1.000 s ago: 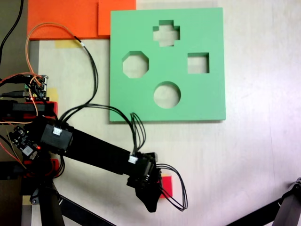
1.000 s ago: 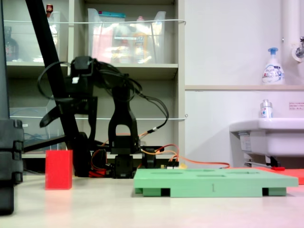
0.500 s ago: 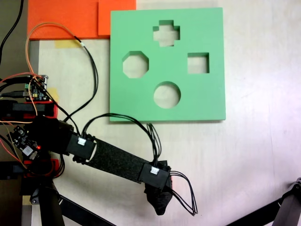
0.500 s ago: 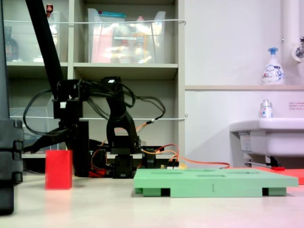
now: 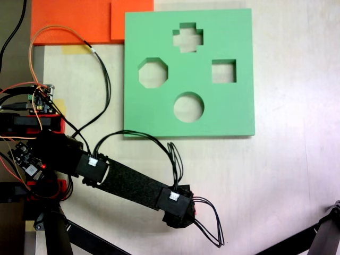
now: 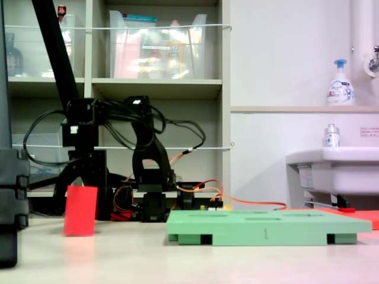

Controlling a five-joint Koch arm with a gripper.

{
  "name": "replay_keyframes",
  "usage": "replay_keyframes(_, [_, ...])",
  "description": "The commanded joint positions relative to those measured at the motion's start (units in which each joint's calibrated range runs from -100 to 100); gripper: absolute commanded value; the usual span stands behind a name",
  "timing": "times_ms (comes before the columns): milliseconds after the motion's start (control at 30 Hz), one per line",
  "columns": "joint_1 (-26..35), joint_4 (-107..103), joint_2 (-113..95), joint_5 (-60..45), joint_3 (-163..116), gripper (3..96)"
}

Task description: Put the square block into the corresponding hole

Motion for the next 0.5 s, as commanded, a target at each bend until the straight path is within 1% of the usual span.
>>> replay_keyframes(33, [-0.1,-0.2,-2.5,-0.3,-1.8,38.9])
replay_keyframes(267, [-0.1,-1.6,-7.9,0.1,-4.0,26.8])
replay_keyframes(333, [0.0,-2.1,-9.5,0.3,-4.3,25.2])
replay_keyframes(500, [0.2,-3.4,-14.3,1.1,-5.8,25.2])
